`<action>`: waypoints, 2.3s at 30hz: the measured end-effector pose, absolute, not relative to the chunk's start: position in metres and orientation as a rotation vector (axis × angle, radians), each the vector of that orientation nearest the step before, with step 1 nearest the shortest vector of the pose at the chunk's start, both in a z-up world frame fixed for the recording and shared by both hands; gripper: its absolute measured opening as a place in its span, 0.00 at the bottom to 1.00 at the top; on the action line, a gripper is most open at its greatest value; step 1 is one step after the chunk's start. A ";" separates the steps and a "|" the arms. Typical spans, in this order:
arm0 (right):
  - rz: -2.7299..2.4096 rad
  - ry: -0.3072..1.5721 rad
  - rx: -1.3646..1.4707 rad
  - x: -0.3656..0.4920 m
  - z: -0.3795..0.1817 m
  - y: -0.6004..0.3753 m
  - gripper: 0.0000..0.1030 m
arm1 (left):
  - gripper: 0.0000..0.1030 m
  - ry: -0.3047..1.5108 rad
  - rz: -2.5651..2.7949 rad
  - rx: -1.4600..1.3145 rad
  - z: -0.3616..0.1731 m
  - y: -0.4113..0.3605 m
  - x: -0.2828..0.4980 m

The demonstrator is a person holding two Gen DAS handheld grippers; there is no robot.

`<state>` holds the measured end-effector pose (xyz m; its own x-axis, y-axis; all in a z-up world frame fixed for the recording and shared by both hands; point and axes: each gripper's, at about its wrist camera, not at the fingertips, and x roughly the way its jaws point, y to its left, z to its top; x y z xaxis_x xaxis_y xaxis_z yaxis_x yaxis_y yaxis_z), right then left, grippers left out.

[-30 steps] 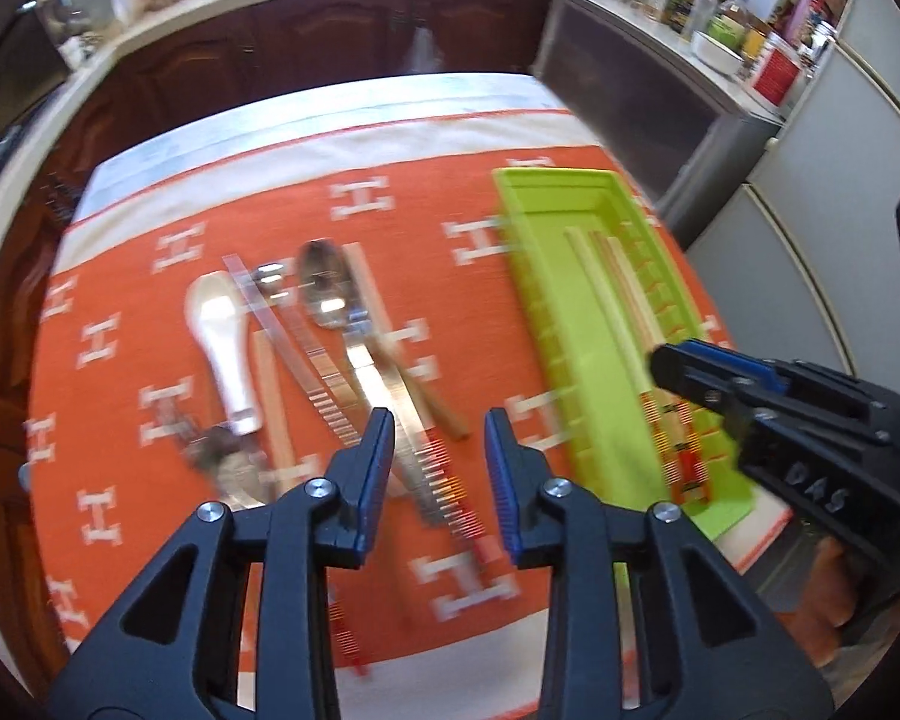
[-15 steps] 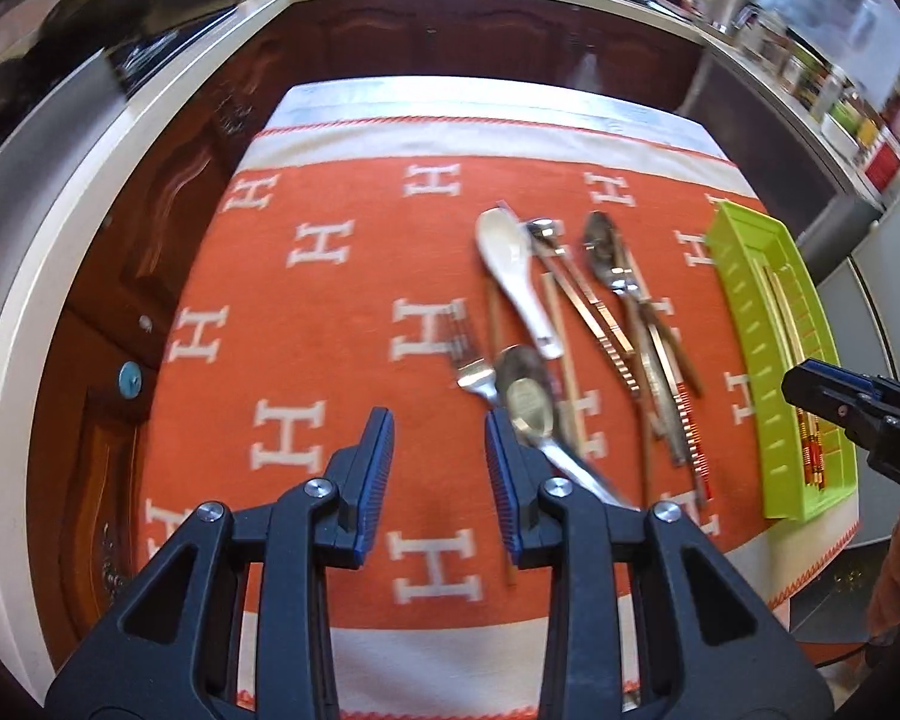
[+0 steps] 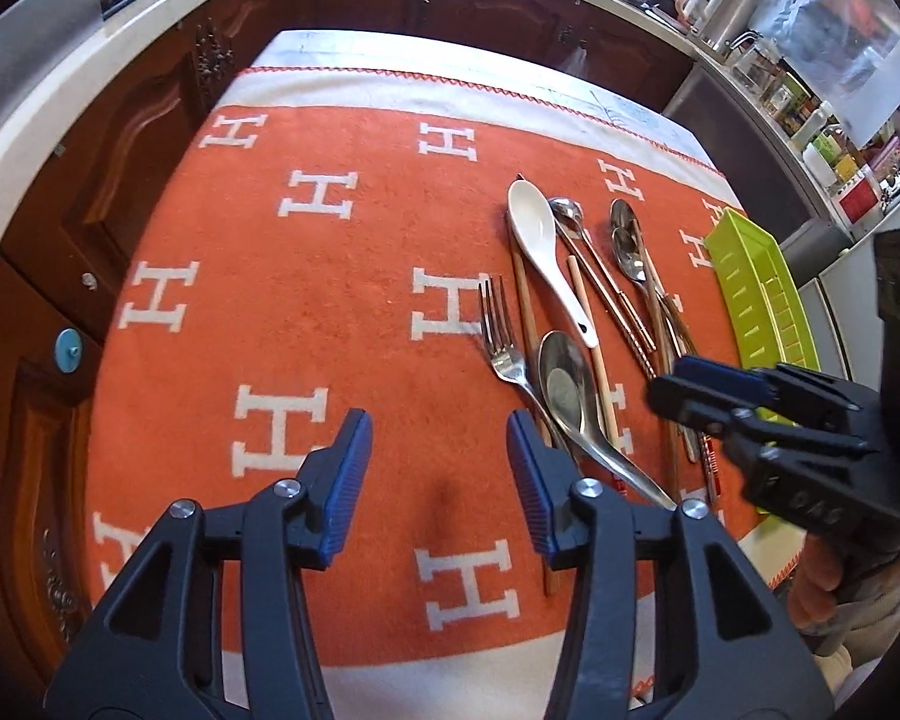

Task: Organize utensils
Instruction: 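Move both open tools back toward the remaining utensils, then close the right tool on a steel spoon while the left tool grasps the silver fork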

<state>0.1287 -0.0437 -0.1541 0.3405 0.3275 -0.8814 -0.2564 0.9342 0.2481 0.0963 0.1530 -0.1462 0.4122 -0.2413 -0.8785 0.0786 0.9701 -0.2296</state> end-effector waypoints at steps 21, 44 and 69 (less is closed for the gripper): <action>0.478 1.152 -0.075 0.164 -0.210 -0.006 0.17 | 0.42 1.112 -0.392 -0.161 -0.189 0.138 0.158; 0.451 1.081 0.070 0.142 -0.186 -0.042 0.00 | 0.03 1.007 -0.420 -0.224 -0.213 0.137 0.161; 0.510 0.992 -0.214 0.114 -0.214 0.014 0.19 | 0.00 0.985 -0.420 -0.279 -0.196 0.149 0.132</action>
